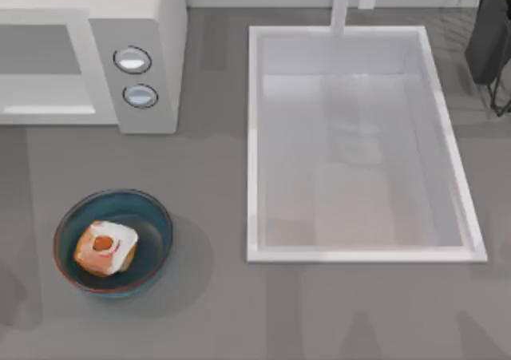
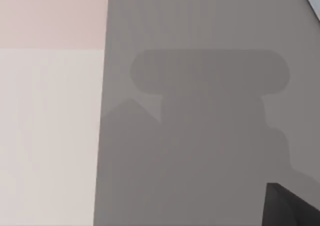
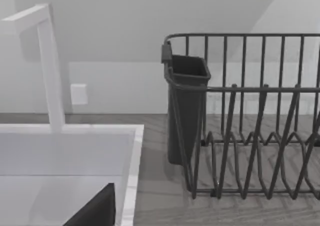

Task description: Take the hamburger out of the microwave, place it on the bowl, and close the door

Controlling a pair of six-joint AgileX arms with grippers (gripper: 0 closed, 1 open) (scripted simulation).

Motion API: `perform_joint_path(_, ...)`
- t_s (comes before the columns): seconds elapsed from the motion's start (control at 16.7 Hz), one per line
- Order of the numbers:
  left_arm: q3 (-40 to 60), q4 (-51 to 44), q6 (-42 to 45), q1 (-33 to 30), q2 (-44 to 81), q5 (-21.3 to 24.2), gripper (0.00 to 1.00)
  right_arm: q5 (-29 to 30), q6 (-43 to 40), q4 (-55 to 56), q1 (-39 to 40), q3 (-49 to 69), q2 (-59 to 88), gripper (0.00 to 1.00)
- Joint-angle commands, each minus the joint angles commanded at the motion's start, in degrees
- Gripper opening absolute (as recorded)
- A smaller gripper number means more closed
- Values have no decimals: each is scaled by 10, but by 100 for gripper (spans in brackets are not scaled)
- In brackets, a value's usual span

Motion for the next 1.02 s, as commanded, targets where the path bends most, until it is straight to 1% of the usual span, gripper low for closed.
perform_joint_path(0.18, -56, 30, -30, -27, -48, -13, 0, 0, 0, 0, 0, 0, 0, 100)
perform_joint_path(0.48, -63, 33, -34, -27, -53, -12, 0, 0, 0, 0, 0, 0, 0, 100)
perform_joint_path(0.6, -72, 37, -43, -37, -62, -20, 0, 0, 0, 0, 0, 0, 0, 100)
perform_joint_path(0.72, -104, 49, -75, -69, -96, -40, 0, 0, 0, 0, 0, 0, 0, 100)
perform_joint_path(0.9, -171, 73, -146, -148, -179, -80, 0, 0, 0, 0, 0, 0, 0, 100)
perform_joint_path(1.02, -209, 88, -184, -187, -218, -104, 0, 0, 0, 0, 0, 0, 0, 100)
